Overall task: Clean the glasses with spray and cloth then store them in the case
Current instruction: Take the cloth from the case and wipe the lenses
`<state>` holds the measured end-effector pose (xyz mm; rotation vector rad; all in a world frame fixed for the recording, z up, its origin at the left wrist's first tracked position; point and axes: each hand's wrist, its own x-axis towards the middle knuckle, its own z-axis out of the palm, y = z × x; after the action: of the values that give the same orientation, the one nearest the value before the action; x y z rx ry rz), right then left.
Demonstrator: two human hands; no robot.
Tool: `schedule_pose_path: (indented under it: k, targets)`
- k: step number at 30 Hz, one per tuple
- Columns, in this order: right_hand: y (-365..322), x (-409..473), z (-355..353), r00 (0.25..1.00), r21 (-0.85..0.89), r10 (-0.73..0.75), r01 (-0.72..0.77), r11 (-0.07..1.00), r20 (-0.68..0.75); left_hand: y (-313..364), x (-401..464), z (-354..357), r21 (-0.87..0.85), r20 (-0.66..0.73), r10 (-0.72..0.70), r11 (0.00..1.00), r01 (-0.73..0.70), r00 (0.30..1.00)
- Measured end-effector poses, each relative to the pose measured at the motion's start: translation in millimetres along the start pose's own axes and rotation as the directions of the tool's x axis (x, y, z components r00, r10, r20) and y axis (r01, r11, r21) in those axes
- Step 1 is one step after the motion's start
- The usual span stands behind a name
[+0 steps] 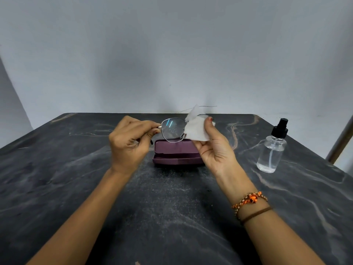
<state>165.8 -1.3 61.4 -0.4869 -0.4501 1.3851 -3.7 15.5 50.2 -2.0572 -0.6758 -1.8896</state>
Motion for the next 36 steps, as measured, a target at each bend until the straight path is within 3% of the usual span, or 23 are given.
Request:
schedule_pose_path:
  k: [8, 23, 26, 29, 36]
  targets:
    - [2, 0, 0, 0.993, -0.033, -0.096, 0.094, 0.995, -0.071, 6, -2, 3, -0.030, 0.046, 0.054, 0.998, -0.053, 0.997]
    - [-9, -7, 4, 0.965, -0.028, 0.059, -0.054, 0.998, 0.257, 0, 0, -2, 0.036, -0.039, -0.056, 0.998, 0.058, 0.998]
    - [-8, -5, 4, 0.985, -0.091, 0.027, -0.012, 0.996, 0.168, 0, -1, -1, 0.042, -0.031, -0.057, 0.997, 0.058, 0.998]
    - [-7, -4, 2, 0.996, -0.036, 0.007, -0.004, 0.999, 0.086, 0, -1, -1, 0.046, -0.016, -0.037, 0.998, 0.038, 0.999]
    - [-6, -3, 0, 0.996, 0.032, -0.043, 0.041, 0.999, 0.078, -2, -1, 0, 0.049, 0.022, 0.018, 0.999, -0.019, 1.000]
